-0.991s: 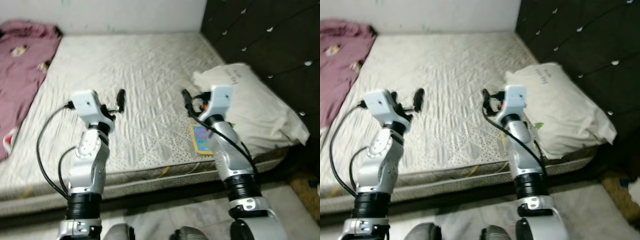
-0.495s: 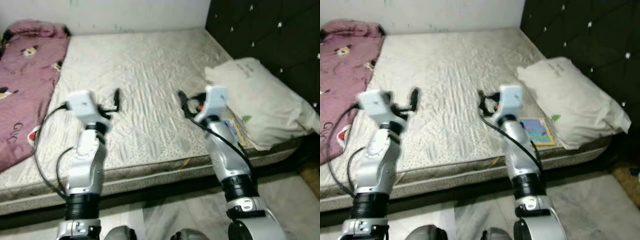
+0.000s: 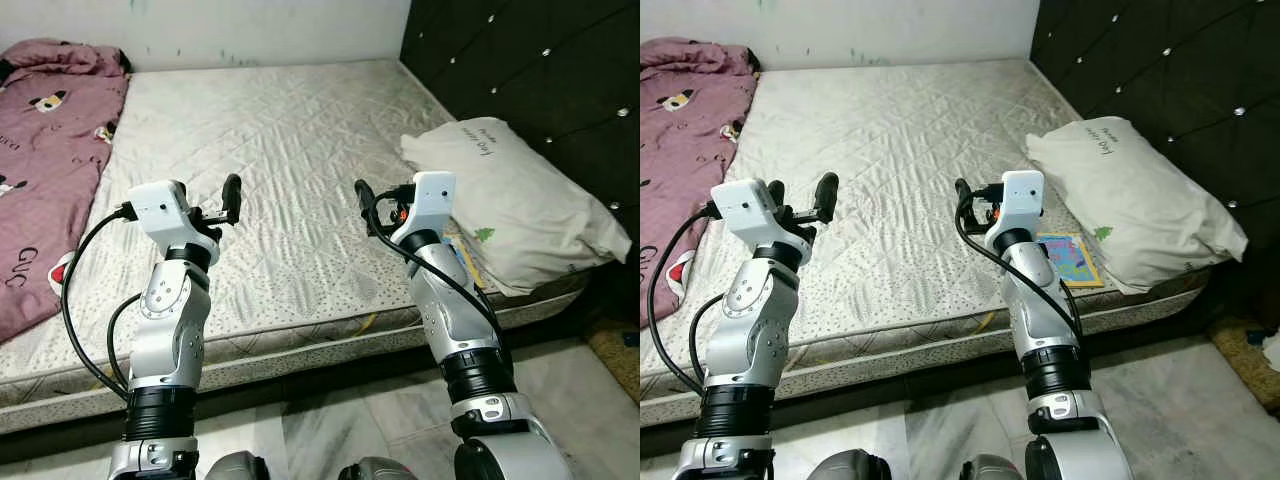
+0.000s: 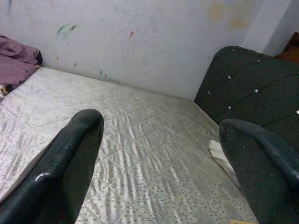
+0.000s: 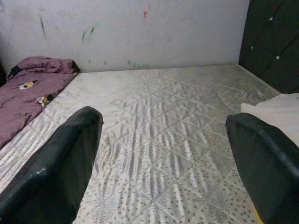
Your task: Clean up the room
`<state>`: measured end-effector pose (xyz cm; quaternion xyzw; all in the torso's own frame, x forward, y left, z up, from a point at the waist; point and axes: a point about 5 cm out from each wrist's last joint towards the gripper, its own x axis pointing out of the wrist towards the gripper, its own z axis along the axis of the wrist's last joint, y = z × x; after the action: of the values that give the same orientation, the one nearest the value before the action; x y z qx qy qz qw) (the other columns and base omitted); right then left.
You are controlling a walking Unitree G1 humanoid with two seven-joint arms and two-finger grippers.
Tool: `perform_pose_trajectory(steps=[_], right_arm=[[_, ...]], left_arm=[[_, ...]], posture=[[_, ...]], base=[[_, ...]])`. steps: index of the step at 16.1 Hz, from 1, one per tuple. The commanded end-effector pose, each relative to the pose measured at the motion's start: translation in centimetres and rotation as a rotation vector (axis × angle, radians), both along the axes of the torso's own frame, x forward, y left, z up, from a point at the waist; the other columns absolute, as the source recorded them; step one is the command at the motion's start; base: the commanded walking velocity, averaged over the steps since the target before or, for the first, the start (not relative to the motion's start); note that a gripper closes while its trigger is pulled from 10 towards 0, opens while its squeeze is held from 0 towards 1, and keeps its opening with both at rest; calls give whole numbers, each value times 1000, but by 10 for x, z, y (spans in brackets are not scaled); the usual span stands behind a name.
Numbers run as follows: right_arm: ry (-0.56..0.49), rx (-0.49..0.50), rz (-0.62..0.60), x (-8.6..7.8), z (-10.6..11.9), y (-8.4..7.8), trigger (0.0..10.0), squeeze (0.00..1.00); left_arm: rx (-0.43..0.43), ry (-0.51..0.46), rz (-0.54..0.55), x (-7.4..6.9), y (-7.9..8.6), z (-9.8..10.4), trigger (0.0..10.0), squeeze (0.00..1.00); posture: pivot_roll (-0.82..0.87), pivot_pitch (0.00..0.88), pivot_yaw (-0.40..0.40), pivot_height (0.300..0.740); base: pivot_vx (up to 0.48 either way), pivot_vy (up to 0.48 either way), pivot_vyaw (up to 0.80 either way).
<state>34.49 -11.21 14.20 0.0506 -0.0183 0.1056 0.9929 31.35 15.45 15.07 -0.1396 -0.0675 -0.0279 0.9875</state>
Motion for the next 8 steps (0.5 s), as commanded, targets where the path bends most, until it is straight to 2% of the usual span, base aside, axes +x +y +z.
perform_pose_trajectory(steps=[1,8], right_arm=[[-24,-4,7,2,7,1,10000,0],[-25,-8,12,2,6,2,10000,0]], left_arm=[[1,-30,-8,0,-1,6,10000,0],[1,-28,-17,0,-2,6,10000,0]], posture=[[-85,0,-20,740],[-85,0,-20,740]], base=[[266,0,0],[289,0,0]])
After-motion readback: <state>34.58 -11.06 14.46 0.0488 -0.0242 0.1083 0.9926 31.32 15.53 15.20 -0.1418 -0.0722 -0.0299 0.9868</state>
